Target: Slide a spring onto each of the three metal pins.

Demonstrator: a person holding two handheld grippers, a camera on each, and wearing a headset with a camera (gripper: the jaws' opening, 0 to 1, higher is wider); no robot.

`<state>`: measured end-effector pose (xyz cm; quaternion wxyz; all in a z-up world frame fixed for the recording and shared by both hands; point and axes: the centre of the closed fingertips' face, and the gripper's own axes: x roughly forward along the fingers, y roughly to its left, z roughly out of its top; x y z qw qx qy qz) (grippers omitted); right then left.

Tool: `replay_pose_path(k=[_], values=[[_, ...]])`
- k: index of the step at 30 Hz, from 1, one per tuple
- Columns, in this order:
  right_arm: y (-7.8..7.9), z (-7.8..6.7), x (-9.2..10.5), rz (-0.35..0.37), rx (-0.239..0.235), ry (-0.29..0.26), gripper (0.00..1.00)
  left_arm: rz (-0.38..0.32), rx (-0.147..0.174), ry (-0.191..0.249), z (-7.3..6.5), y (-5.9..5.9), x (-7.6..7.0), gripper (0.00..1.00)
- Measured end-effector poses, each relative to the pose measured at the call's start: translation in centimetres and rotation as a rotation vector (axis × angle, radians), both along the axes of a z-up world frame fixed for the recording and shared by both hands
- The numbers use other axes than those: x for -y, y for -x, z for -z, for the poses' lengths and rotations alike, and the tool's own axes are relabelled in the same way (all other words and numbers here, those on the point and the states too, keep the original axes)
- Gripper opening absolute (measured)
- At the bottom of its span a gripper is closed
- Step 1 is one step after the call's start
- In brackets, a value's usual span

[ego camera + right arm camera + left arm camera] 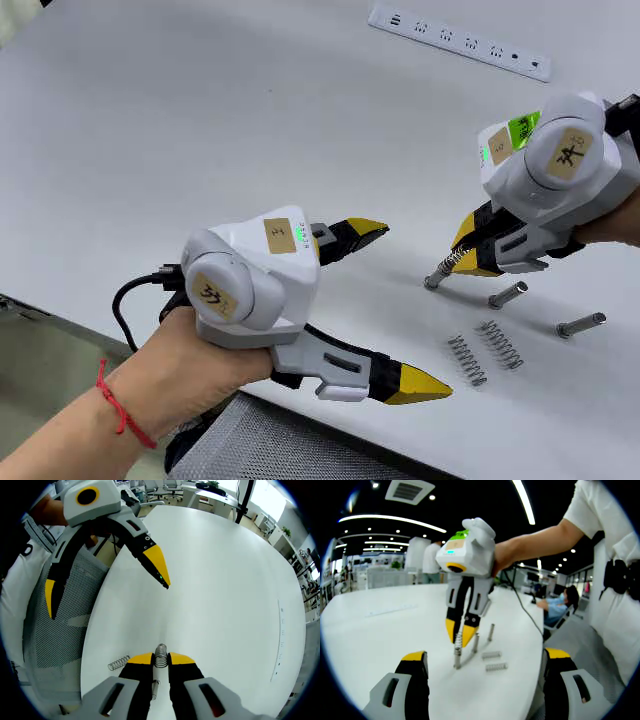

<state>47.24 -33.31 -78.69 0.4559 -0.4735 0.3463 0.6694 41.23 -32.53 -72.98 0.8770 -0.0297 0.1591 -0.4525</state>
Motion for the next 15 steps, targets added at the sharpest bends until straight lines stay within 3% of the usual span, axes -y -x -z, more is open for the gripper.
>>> replay_pose_path(k=[15], values=[[-0.4,1.6,-0.2,-0.014,0.024,0.005,0.12,-0.004,-0.005,0.009,0.1,0.0,-0.3,0.96]])
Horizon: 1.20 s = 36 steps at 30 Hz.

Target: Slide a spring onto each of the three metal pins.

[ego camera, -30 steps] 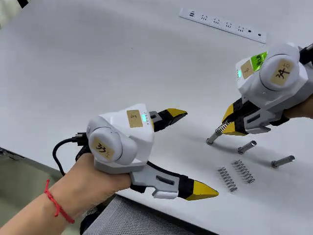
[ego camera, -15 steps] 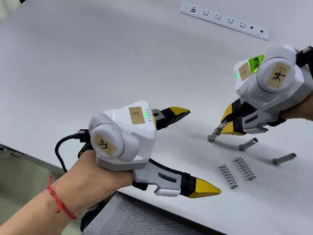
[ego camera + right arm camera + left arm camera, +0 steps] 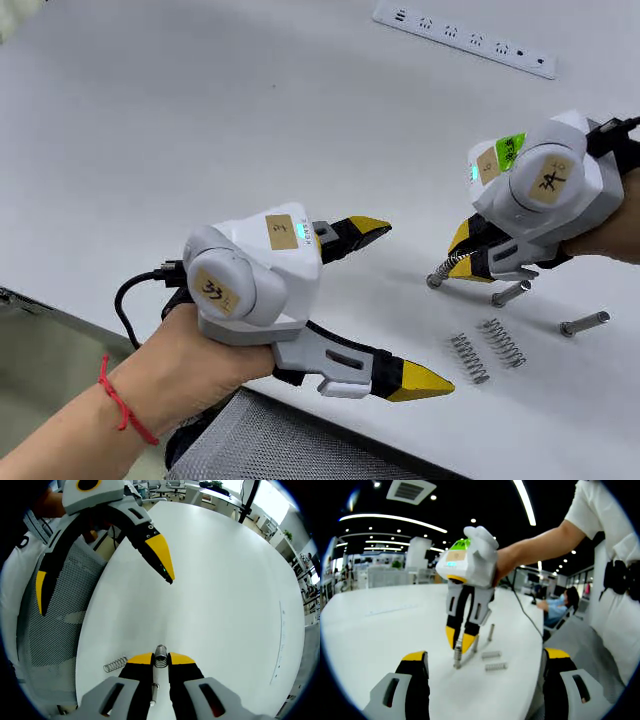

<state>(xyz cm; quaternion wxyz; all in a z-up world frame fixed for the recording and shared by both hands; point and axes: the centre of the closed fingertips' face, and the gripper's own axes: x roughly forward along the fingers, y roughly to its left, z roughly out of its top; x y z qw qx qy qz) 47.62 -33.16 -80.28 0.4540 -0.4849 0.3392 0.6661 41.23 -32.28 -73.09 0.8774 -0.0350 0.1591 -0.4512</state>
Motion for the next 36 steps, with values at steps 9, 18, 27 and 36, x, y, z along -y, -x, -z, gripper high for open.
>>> replay_pose_path(k=[9,18,27,36], values=[[0.3,0.9,0.0,0.001,0.011,0.002,0.12,0.001,-0.002,0.001,-0.1,0.0,-0.1,0.96],[0.3,1.5,0.0,0.008,0.017,0.004,0.12,0.008,-0.007,-0.002,0.0,0.0,0.0,0.96],[0.2,2.0,0.1,0.023,0.015,0.000,0.12,0.013,-0.009,-0.005,0.2,0.1,0.0,0.95],[0.1,2.4,0.2,0.027,0.015,-0.002,0.13,0.010,-0.010,-0.004,0.2,0.1,0.0,0.95]])
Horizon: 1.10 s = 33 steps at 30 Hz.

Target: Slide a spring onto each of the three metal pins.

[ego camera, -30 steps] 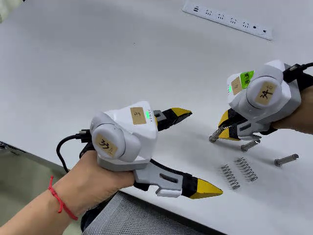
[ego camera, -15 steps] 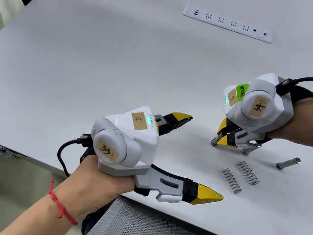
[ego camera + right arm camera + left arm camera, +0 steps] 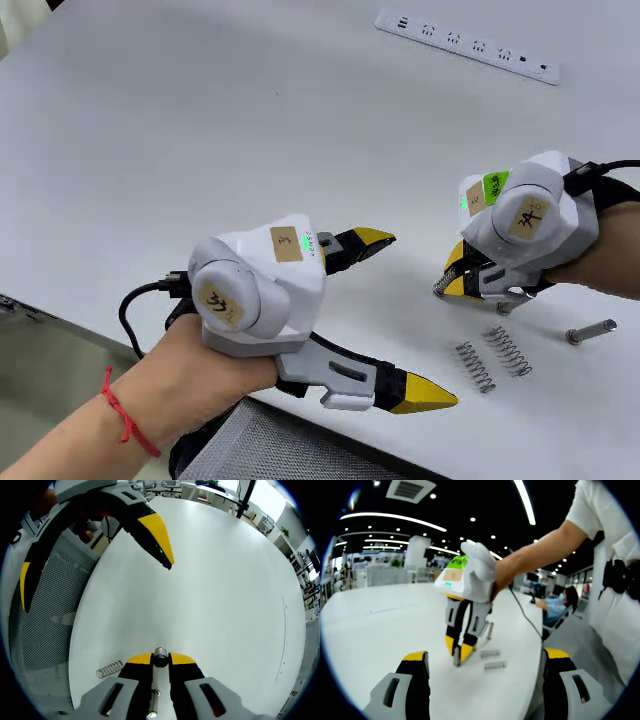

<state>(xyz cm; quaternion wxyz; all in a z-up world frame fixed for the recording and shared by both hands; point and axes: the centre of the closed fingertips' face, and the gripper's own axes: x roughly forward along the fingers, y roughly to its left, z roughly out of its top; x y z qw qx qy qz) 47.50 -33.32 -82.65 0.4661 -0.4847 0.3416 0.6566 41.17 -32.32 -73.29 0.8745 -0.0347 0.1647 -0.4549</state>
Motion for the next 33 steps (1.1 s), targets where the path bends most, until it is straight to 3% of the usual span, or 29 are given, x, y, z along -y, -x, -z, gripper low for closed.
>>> replay_pose_path(k=[13,18,22,33], values=[[0.2,0.0,0.1,0.009,-0.004,-0.007,0.17,-0.001,0.000,-0.002,-0.1,0.1,0.1,0.95],[0.4,-0.6,0.2,0.020,-0.004,-0.024,0.22,0.002,-0.002,-0.009,-0.1,0.3,0.2,0.94],[0.2,-1.1,0.3,0.042,0.004,-0.064,0.29,0.010,-0.003,-0.018,-0.1,0.4,0.2,0.94],[0.3,-4.1,1.1,0.140,-0.024,-0.196,0.44,0.039,-0.011,-0.068,0.1,0.9,0.4,0.93]])
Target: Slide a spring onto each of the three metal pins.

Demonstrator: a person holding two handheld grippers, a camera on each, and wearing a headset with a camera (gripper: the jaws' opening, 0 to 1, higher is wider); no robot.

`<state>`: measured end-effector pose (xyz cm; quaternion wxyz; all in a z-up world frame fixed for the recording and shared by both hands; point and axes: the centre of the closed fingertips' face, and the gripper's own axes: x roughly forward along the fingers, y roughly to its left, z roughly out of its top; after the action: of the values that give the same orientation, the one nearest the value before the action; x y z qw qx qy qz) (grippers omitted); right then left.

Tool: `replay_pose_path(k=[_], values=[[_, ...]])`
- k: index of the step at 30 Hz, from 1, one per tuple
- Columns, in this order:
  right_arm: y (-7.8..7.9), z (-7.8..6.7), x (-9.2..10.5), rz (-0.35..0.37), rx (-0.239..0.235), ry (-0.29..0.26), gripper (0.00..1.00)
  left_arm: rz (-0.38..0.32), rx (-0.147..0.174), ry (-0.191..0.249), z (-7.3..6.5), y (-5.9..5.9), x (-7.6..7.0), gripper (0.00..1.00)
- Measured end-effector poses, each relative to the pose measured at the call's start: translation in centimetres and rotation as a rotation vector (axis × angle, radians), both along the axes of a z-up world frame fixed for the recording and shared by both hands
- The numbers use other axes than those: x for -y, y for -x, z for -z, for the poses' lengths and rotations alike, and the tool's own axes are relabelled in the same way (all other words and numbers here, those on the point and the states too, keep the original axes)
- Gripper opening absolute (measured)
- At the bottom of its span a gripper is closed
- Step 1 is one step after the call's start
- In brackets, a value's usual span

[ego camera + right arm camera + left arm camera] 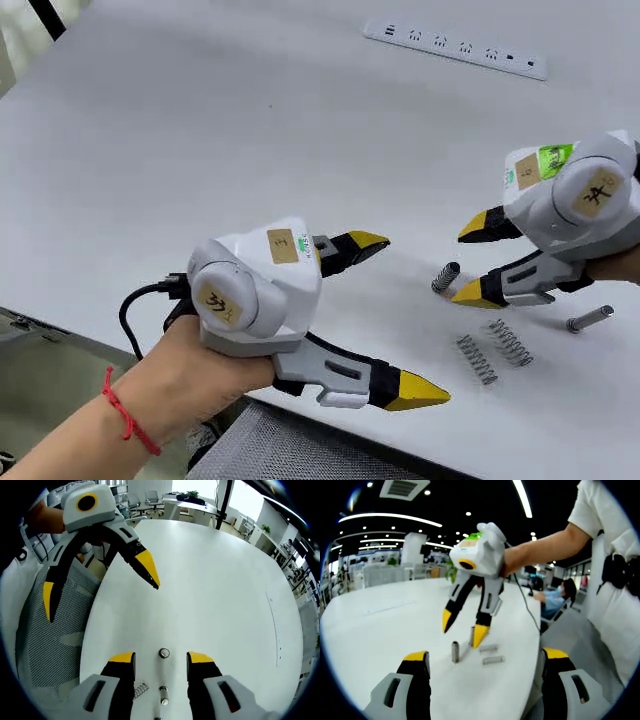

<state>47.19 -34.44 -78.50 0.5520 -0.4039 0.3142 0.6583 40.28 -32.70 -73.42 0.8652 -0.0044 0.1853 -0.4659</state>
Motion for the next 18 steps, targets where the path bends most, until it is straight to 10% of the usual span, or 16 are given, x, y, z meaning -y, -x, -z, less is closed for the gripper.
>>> replay_pose_path(k=[18], values=[[1.6,-5.8,6.1,0.209,-0.046,-0.309,0.78,0.077,-0.005,-0.159,0.5,0.9,0.4,0.92]])
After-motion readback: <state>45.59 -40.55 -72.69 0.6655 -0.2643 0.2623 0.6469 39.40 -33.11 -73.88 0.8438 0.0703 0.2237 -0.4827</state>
